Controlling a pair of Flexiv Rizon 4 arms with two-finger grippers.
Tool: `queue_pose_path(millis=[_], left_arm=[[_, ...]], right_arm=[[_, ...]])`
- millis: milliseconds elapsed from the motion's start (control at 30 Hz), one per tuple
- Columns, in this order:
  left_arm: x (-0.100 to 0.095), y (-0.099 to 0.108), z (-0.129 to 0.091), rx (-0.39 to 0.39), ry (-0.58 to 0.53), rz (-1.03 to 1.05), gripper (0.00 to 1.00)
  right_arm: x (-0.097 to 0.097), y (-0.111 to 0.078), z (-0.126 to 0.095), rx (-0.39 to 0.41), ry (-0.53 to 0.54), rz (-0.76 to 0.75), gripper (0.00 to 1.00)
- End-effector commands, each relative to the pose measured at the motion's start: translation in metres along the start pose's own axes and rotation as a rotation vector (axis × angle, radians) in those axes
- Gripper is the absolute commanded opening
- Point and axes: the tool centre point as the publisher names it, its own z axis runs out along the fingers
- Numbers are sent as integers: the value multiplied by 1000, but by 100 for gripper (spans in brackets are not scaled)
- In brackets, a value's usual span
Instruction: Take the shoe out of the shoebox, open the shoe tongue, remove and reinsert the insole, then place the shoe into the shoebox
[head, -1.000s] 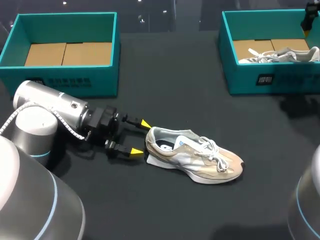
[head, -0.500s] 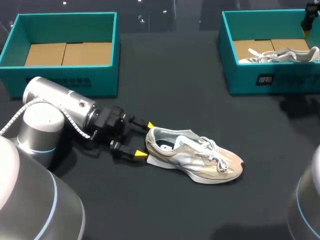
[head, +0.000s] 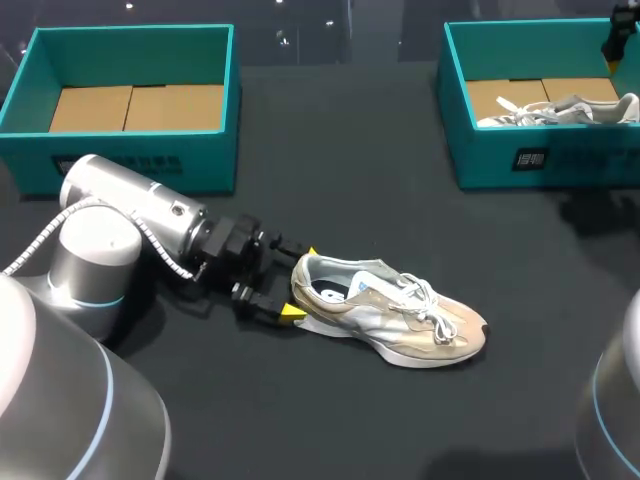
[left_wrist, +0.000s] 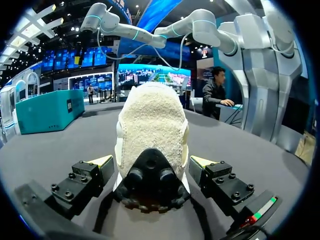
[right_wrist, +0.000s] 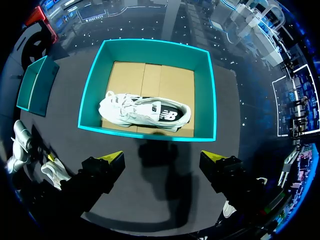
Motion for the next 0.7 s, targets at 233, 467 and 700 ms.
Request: queue_pose_path(millis=[233, 467, 700], left_arm=[[0, -1, 10, 3, 3, -34, 100], [4, 1, 19, -2, 13, -45, 100], [-1, 7, 26, -17, 4, -59, 96]], right_arm=[[0, -1, 0, -1, -2, 1, 100], [0, -1, 0, -1, -2, 1, 100], [0, -1, 0, -1, -2, 1, 100]])
